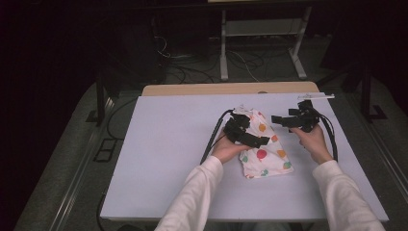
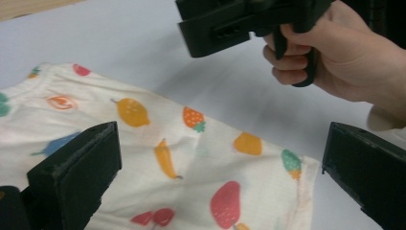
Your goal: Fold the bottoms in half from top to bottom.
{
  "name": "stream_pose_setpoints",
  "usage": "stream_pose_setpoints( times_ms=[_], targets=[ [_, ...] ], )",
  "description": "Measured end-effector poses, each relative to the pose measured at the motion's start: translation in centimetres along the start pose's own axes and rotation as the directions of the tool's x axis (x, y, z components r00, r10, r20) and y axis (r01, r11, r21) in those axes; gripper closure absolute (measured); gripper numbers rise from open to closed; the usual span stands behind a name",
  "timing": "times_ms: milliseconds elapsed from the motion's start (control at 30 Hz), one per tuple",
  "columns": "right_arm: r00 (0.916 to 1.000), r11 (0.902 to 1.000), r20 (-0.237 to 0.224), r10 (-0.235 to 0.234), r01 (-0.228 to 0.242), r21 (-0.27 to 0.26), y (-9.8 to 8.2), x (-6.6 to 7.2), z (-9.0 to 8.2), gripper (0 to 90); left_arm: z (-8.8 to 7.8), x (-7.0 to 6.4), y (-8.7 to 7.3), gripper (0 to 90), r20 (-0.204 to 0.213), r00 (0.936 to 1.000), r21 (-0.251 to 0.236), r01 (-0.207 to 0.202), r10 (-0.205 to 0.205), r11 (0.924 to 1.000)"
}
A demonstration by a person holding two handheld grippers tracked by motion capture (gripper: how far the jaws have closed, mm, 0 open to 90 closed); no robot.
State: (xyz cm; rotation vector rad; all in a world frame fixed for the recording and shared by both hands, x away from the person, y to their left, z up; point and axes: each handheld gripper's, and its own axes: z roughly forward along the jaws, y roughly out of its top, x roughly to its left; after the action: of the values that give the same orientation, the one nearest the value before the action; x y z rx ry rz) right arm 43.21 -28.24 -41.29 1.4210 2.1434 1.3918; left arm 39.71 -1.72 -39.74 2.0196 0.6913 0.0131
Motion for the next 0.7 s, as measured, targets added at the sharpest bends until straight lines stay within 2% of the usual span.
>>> stream_pose_setpoints(
  times_ms=[467, 700],
  targets=[
    [0.9999, 0.9999, -0.005, -0.014, 0.014, 0.005, 0.5, 0.2, 0.5, 0.0, -2.4, 2.9, 0.3, 0.0, -0.068, 0.9976, -0.017, 0.009, -0.01, 0.9998],
    [0.9998, 0.9998, -0.003, -0.018, 0.018, 0.006, 0.6, 0.2, 0.6, 0.0, -3.3, 4.2, 0.8, 0.0, -0.096, 0.9953, -0.009, 0.005, -0.006, 0.9999]
  ],
)
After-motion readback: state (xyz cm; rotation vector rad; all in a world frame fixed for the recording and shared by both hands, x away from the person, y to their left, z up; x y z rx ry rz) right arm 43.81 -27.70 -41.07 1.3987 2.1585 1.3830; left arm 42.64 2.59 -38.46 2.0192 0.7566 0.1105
